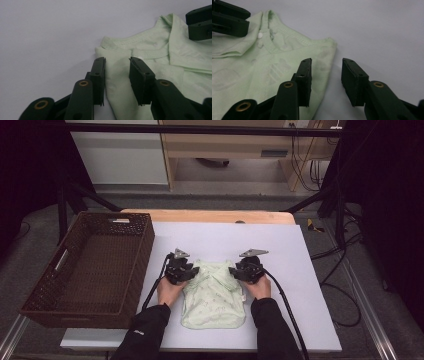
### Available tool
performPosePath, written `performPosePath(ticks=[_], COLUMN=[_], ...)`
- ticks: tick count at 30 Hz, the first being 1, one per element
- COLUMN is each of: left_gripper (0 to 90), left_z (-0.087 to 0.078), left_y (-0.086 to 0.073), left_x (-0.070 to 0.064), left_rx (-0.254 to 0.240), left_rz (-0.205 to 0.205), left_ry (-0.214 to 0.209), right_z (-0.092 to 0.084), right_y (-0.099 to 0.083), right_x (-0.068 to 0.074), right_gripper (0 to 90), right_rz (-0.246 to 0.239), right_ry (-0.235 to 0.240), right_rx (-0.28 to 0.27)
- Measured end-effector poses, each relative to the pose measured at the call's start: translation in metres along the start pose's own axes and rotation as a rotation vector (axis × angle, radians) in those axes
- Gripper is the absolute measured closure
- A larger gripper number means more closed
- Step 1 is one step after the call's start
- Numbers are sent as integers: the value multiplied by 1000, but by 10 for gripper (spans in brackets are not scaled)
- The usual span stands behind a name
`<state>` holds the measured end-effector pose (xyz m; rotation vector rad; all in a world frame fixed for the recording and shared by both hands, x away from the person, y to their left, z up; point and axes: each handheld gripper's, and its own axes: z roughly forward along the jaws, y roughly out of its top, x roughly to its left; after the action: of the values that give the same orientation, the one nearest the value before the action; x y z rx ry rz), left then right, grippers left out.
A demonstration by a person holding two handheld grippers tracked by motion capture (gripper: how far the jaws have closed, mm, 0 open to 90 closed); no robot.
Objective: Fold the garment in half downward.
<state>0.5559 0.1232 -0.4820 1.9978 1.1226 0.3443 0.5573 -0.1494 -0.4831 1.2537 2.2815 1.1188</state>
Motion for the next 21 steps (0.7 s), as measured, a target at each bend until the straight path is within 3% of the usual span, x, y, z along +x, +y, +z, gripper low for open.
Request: performPosePath(ticks=[9, 14, 21], left_gripper=[772, 854, 865], left_z=[1, 2, 2], left_y=[1, 3, 4], left_x=[-2, -3, -3], left_rx=[11, 26, 29], left_rz=[-13, -24, -21], left_ry=[8, 16, 16], right_z=[2, 2, 2], right_y=[3, 4, 4], right_x=[5, 5, 5], right_gripper=[754, 828, 877], right_rz=[-16, 3, 33], right_ry=[21, 36, 42], right_rx=[25, 32, 35])
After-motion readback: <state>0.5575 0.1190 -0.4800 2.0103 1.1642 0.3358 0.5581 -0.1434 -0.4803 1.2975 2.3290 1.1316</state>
